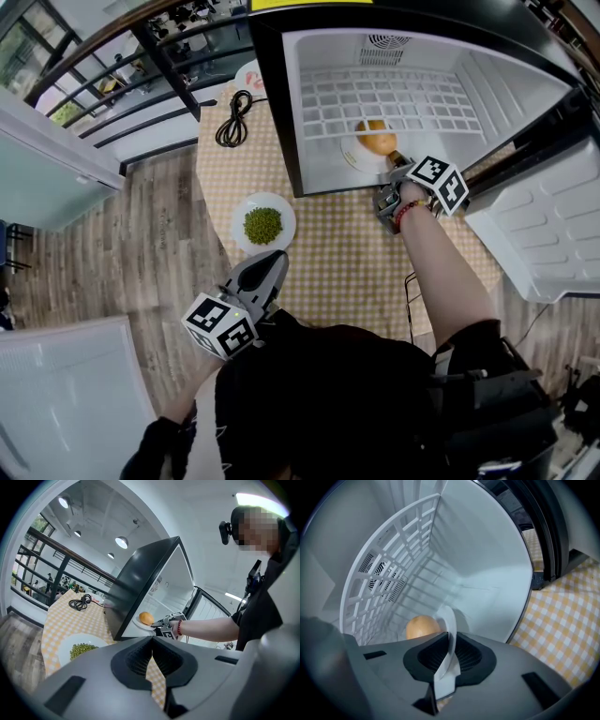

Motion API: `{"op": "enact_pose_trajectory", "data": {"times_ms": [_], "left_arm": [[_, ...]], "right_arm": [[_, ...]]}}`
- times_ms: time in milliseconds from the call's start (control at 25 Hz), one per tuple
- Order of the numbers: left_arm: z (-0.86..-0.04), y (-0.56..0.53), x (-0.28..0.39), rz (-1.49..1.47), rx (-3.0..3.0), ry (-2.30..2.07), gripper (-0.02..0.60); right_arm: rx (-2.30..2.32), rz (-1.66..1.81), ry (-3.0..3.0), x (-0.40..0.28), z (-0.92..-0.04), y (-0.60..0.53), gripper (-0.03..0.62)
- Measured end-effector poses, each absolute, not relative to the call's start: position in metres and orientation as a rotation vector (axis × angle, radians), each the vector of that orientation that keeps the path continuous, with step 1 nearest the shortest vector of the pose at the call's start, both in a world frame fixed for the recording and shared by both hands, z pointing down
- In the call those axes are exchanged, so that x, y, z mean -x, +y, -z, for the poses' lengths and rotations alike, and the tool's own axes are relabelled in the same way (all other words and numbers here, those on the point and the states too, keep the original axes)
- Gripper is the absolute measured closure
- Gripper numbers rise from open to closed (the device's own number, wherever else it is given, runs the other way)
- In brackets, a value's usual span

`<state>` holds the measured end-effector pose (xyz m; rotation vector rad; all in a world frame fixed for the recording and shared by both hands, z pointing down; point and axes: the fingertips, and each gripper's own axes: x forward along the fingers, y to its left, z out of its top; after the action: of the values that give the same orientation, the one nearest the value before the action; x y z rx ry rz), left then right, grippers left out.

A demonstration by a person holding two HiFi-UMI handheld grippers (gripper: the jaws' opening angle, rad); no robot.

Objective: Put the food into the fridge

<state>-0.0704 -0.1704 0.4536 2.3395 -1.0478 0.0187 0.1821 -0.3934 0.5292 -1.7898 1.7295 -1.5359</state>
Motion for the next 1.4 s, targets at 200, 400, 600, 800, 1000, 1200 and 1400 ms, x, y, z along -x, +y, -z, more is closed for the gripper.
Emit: {"op": "enact_pose_trajectory", "data": {"times_ms": [200,400,600,800,1000,1200,1400], "left_arm": [[-0.4541,-0.1705,0.0705,-0.027,-2.338,-1.044,0.571],[-0.456,-0.1692,0.0695,-0.034,-2.338,-1.033,0.571],[-0.4579,-0.1685,0.071,-0.035,-2.328,-1.036,0.571],[-0.4592,-0.1695,0.0718,-0.034,-2.32,-1.04,0.571],[-0.4609,-0.1691,0.0718,-0.03,-2.316,-1.043,0.571],[-0.461,-0.1692,0.0732,-0.029,-2.317,-1.046,0.571],[-0.4614,-0.1693,0.074,-0.023,-2.306,-1.05,0.571]], "right_arm": [[1.797,1.527,1.748,-0.1798,-0.5304,-0.3944,0.553],[1.807,1.506,1.809,-0.1752,-0.53,-0.3961,0.548],[1.826,1.476,1.854,-0.1754,-0.5295,-0.398,0.544],[1.855,1.44,1.91,-0.1753,-0.5301,-0.3997,0.535],[1.903,1.403,1.972,-0.1771,-0.5305,-0.4015,0.522],[1.944,1.376,2.002,-0.1799,-0.531,-0.4023,0.507],[1.957,1.347,2.028,-0.1801,-0.5301,-0.4028,0.505]]}}
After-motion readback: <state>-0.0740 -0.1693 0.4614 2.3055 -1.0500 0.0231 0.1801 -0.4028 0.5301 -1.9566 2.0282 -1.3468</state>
